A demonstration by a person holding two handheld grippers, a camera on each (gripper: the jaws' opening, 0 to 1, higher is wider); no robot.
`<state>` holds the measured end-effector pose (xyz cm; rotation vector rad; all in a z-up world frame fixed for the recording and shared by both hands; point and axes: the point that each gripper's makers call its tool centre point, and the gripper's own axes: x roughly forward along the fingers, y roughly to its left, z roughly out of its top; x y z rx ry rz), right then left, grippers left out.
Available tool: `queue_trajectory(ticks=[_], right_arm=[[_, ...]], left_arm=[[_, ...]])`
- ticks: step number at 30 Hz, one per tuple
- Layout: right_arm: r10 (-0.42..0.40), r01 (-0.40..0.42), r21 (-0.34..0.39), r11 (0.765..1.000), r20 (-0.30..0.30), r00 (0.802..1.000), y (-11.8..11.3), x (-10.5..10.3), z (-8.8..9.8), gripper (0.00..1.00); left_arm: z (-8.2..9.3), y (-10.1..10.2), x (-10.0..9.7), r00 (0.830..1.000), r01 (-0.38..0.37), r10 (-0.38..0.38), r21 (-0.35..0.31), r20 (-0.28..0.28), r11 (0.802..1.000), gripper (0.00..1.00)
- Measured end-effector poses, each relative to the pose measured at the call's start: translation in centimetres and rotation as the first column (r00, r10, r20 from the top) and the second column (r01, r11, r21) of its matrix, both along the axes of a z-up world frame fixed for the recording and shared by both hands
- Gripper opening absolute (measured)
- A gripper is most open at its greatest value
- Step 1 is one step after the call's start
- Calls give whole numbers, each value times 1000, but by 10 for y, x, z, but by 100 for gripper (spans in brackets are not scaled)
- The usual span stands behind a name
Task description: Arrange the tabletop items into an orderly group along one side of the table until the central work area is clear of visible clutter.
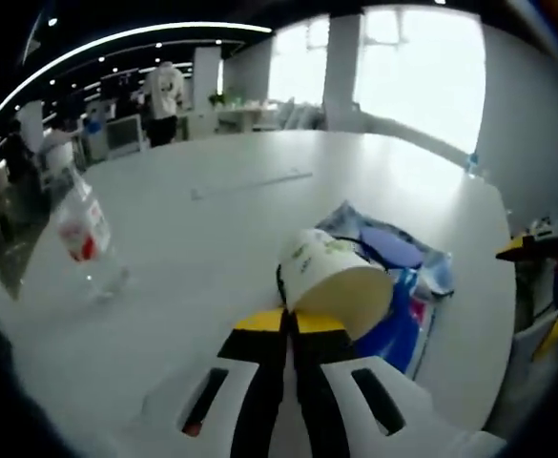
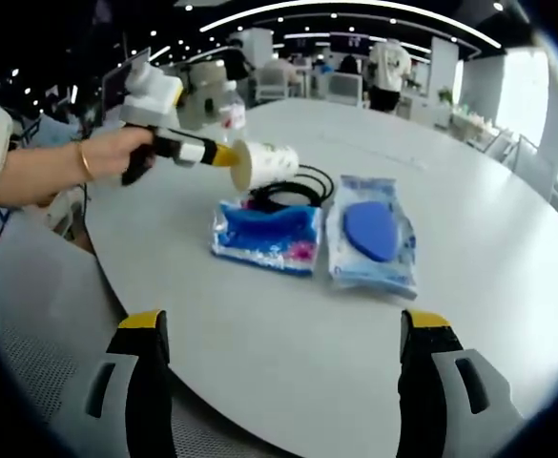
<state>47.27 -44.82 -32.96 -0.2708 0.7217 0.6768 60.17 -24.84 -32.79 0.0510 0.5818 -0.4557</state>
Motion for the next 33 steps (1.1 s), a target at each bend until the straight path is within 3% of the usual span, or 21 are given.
queue_trajectory(ticks=[7, 14, 18, 22, 26, 30, 32, 33], right_arm=[[13, -13, 8, 1000, 18, 1000, 3, 1, 3, 99], [44, -45, 6, 999, 39, 998, 8, 2, 5, 99], [66, -66, 23, 998, 37, 997, 14, 1, 7, 99], [117, -121, 33, 992, 101, 988, 26, 5, 21, 99], [180, -179, -24, 984, 177, 968, 31, 13, 33, 99], [203, -198, -45, 979, 178, 963, 34, 18, 35, 99], [210, -205, -46, 978, 179, 961, 35, 20, 36, 99], [220, -215, -46, 976, 185, 958, 37, 21, 37, 99]], left_arm=[[4, 17, -12, 999, -16, 17, 15, -40, 1000, 0], [8, 15, -25, 997, 12, -13, -14, -82, 1000, 0], [12, 13, -31, 996, 29, -31, -18, -81, 999, 0], [16, 10, -37, 995, 52, -53, -14, -78, 999, 0], [20, 5, -45, 993, 90, -89, 10, -77, 996, 0], [23, 2, -52, 989, 127, -125, 19, -77, 992, 0], [27, -2, -51, 986, 164, -164, 27, -32, 986, 0], [27, -2, -54, 985, 163, -162, 16, -51, 986, 0]])
